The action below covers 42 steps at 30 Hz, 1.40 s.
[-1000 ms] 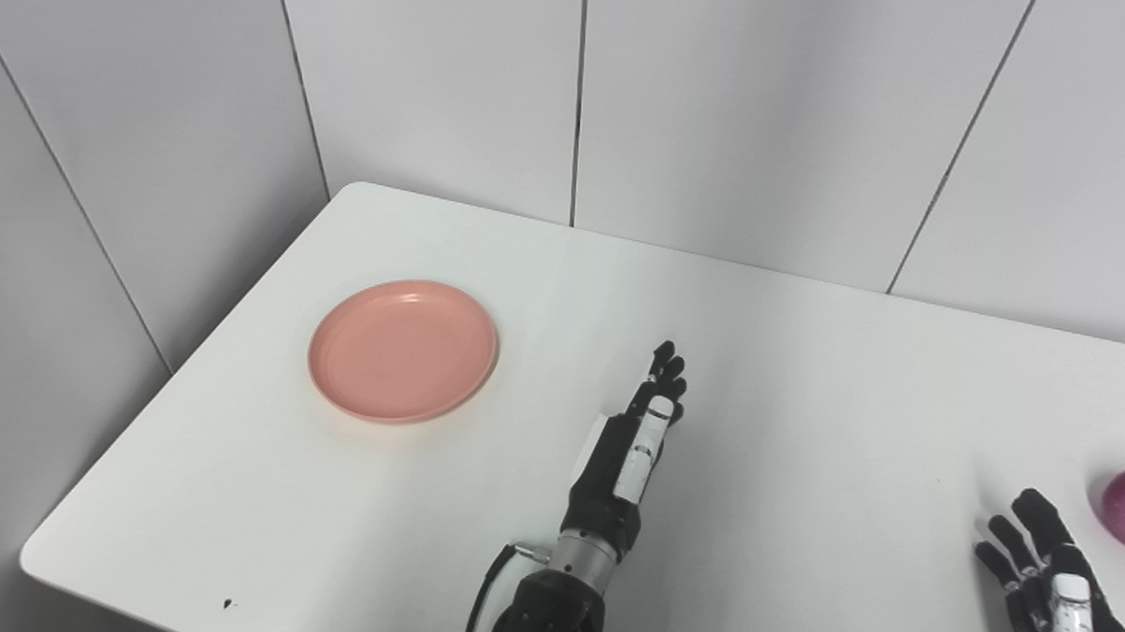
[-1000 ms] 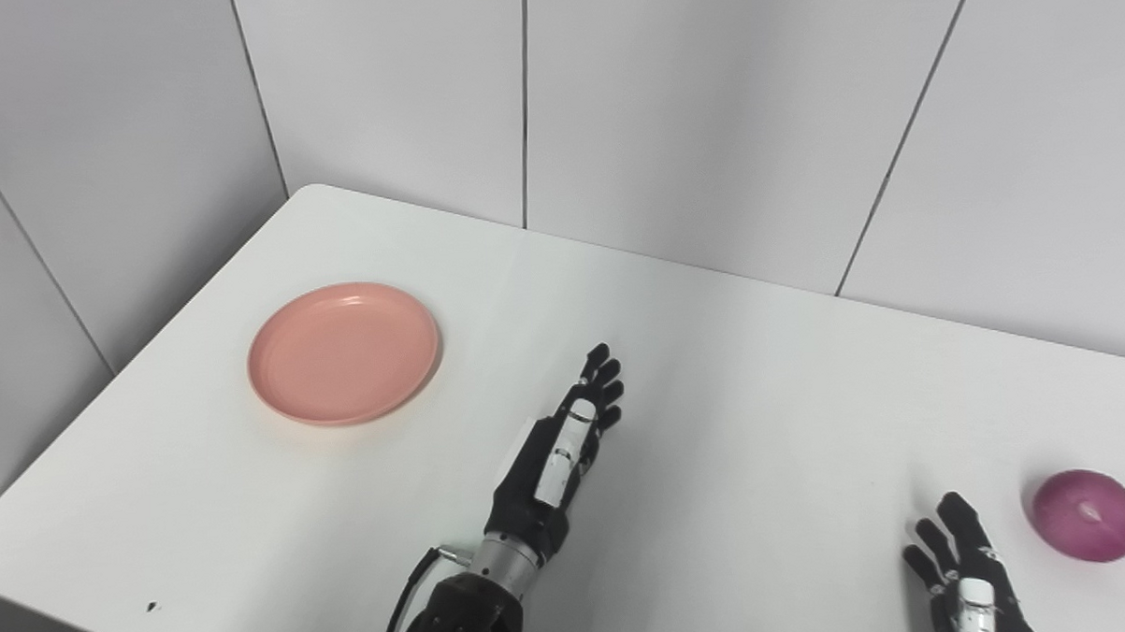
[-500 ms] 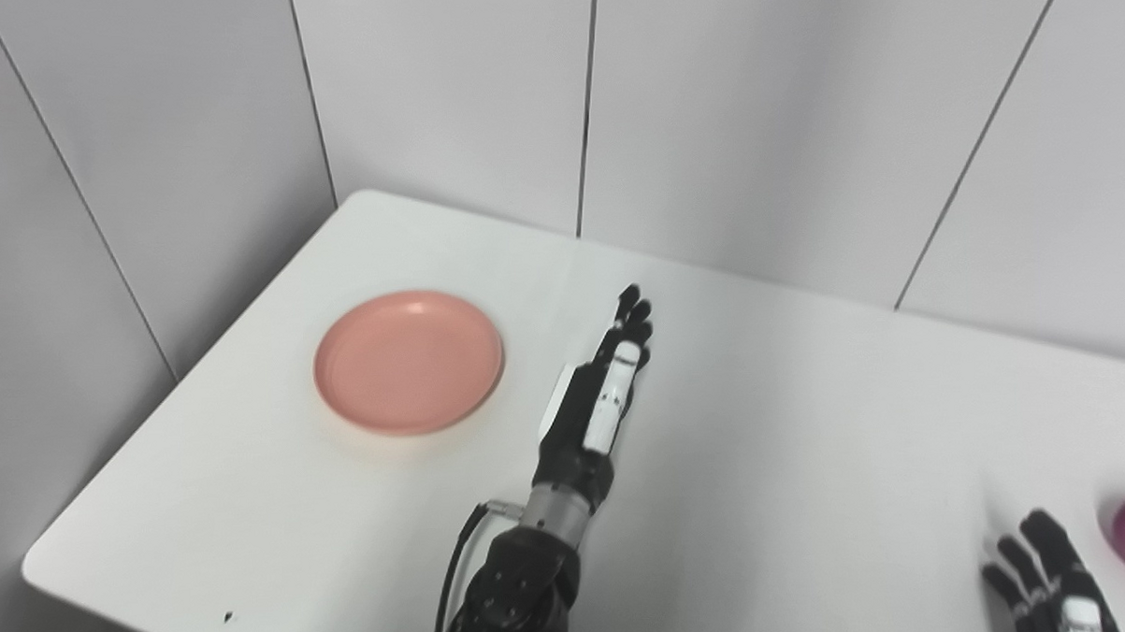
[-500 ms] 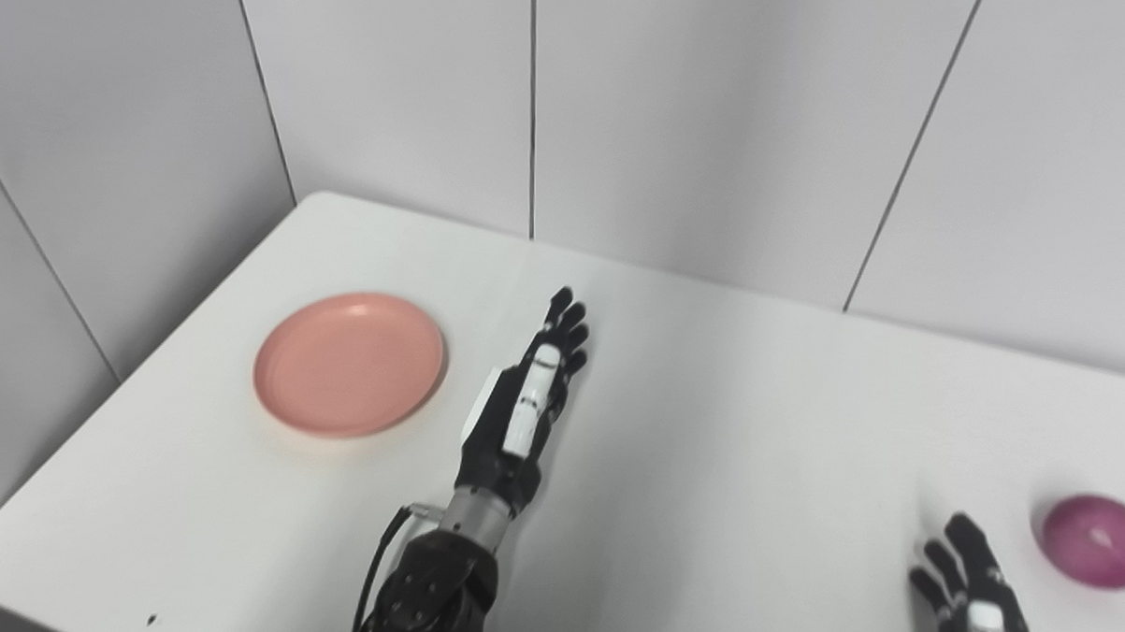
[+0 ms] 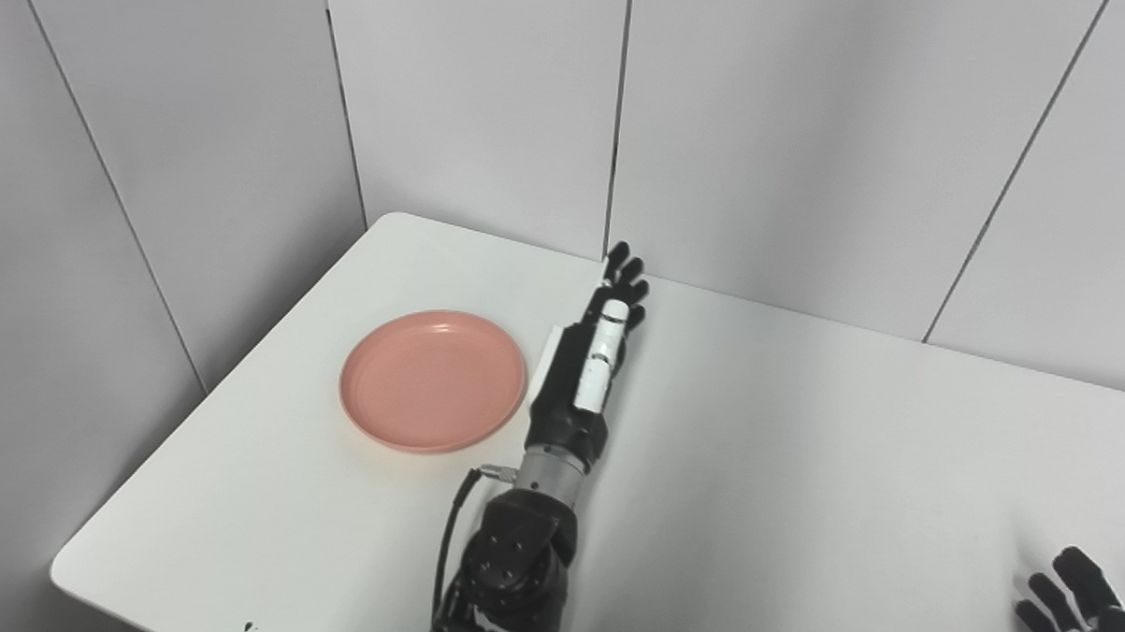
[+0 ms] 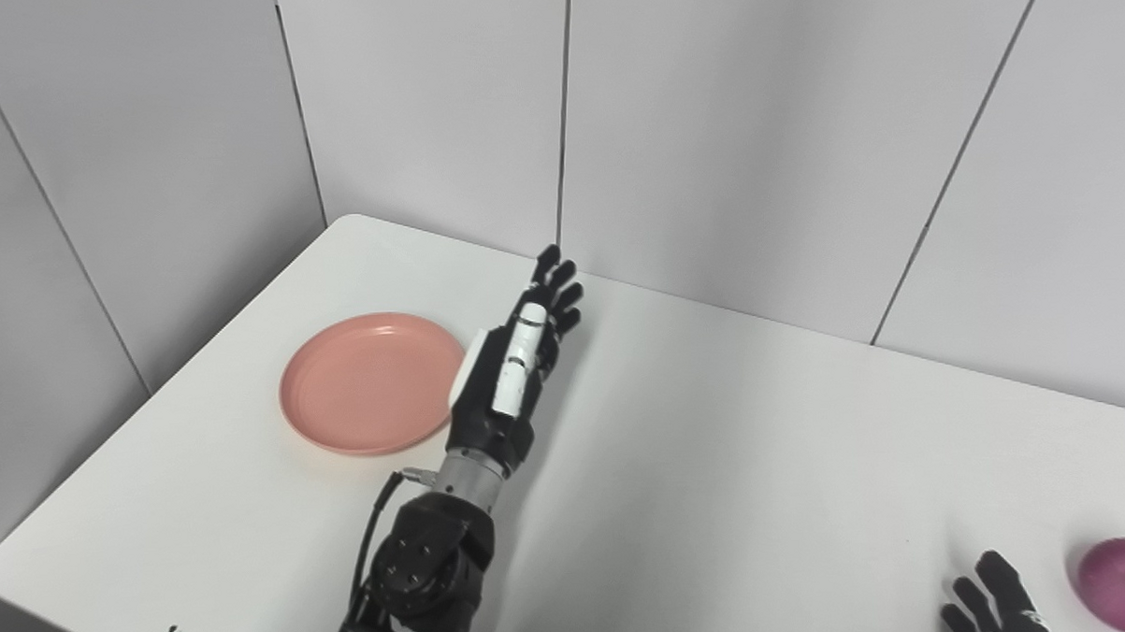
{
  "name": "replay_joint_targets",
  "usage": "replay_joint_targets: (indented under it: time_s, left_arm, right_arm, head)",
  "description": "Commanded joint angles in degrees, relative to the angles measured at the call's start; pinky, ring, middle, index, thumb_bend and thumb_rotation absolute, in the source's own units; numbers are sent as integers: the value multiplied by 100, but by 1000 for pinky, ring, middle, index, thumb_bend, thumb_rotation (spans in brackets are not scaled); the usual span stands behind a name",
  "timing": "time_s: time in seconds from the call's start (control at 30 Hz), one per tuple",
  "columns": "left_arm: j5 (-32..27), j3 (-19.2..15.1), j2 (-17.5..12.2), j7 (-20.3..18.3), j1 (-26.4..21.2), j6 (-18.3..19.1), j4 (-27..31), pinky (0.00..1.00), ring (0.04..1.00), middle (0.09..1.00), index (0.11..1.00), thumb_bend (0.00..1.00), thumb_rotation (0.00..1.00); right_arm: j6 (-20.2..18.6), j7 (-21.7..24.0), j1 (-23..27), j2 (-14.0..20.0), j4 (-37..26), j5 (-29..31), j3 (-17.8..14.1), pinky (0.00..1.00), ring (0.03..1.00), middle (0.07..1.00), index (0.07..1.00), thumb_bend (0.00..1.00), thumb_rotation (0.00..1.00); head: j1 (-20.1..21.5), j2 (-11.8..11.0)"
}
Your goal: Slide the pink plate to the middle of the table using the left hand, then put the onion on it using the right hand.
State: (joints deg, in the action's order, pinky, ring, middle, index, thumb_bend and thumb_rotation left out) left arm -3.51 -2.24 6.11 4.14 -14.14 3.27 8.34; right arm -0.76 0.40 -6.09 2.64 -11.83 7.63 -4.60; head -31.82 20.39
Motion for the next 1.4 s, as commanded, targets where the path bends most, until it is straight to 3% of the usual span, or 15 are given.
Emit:
replay_joint_targets:
  time_s: [0.0,0.17,0.53,0.77,0.93,1.13,1.37]
  left_arm:
    - [-40,-90,-53,53,-300,-125,210,988,976,995,973,515,1000]
    - [-85,-310,-163,86,-404,-90,352,994,981,995,978,484,1000]
    - [-89,-568,-464,175,-520,-154,432,977,984,1000,986,483,1000]
    - [63,-793,-580,415,-619,-196,412,984,981,997,984,488,1000]
    - [174,-984,-695,590,-694,-74,521,988,984,994,983,467,1000]
    - [156,-1129,-873,662,-733,34,664,1000,1000,1000,997,472,1000]
    - [48,-1420,-994,804,-842,185,782,994,998,1000,990,447,1000]
  right_arm:
    - [134,43,-24,37,167,2,-31,860,882,910,866,747,858]
    - [137,39,-25,31,159,14,-35,850,885,912,867,757,848]
    - [85,42,-14,58,162,16,-26,928,919,937,890,788,866]
    - [131,65,-24,57,169,60,-31,889,919,935,889,778,857]
    - [78,70,-16,72,162,93,-36,962,924,942,897,802,847]
    - [133,99,-20,99,199,121,-45,898,912,929,886,791,843]
    - [143,89,-16,101,208,104,-55,895,916,934,888,799,850]
  head:
    - [7,11]
    - [0,14]
    - [-53,25]
    - [-50,25]
    - [-88,22]
    - [-99,22]
    - [-132,19]
